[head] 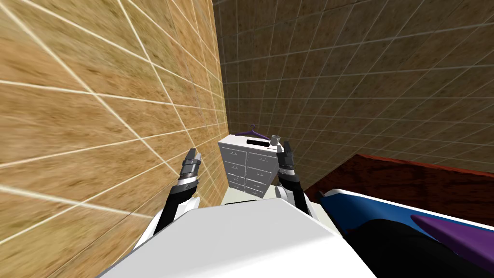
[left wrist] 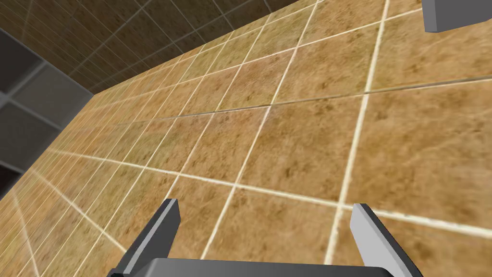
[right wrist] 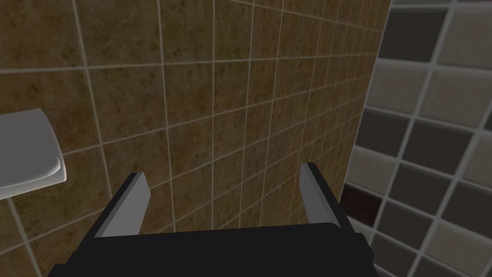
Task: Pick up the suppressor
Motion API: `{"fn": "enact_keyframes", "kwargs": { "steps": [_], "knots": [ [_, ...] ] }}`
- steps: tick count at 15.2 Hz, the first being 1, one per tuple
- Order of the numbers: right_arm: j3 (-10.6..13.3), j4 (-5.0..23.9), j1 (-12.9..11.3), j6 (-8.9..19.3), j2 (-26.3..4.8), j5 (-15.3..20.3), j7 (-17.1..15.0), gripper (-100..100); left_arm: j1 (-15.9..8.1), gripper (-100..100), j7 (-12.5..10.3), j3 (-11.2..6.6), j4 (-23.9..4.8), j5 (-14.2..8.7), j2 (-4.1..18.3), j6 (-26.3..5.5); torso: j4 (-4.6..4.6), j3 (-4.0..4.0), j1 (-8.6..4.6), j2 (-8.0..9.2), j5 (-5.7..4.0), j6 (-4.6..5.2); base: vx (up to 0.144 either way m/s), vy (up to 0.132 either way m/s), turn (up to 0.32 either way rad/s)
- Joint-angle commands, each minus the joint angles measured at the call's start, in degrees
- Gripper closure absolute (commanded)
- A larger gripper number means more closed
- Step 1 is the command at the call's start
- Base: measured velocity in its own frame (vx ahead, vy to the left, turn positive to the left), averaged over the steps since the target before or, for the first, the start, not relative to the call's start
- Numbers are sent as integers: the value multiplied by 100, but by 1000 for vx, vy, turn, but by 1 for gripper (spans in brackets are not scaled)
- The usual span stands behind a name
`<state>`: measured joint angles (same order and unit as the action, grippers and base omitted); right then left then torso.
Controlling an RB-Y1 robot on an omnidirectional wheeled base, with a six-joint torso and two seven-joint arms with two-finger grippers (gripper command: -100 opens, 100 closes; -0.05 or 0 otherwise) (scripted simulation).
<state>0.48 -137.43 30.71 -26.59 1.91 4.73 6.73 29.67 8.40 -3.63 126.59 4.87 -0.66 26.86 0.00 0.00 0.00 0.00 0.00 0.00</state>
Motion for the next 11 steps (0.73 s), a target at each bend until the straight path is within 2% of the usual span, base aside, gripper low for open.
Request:
{"fn": "enact_keyframes", "kwargs": {
  "steps": [1, 2, 6, 7, 9, 10, 11],
  "knots": [
    [-22, 75, -12, -53, -286, 15, -42, -100, 0, 0, 0, 0, 0, 0, 0, 0, 0, 0, 0, 0, 0, 0, -30, -29, 13],
    [-22, 75, -12, -53, -316, 15, -42, -100, 0, 0, 0, 0, 0, 0, 0, 0, 1, 3, -9, 7, -1, 0, -46, -50, 20],
    [-73, 249, -39, -176, -812, 51, -138, -100, -1, 0, 0, -1, 0, 0, 1, 0, 6, 18, -39, 31, -8, 0, -78, -82, 27],
    [-108, 367, -57, -259, -962, 75, -205, -100, -1, 0, 0, -1, 0, 0, 1, 0, 7, 20, -41, 35, -9, 0, -126, -110, 31],
    [-108, 367, -57, -259, -1092, 75, -205, -100, -2, 0, 0, -1, 0, 0, 1, 0, 11, 29, -52, 51, -11, 0, -114, -101, 24],
    [-148, 505, -78, -356, -1304, 102, -281, -100, -1, 0, 0, -1, 0, 0, 1, 0, 11, 27, -47, 46, -11, 0, -87, -111, 33],
    [-148, 505, -78, -356, -1392, 102, -281, -100, -1, 0, 0, -1, 0, 0, 1, 0, 9, 25, -51, 43, -11, 0, -89, -113, 46]
  ]
}}
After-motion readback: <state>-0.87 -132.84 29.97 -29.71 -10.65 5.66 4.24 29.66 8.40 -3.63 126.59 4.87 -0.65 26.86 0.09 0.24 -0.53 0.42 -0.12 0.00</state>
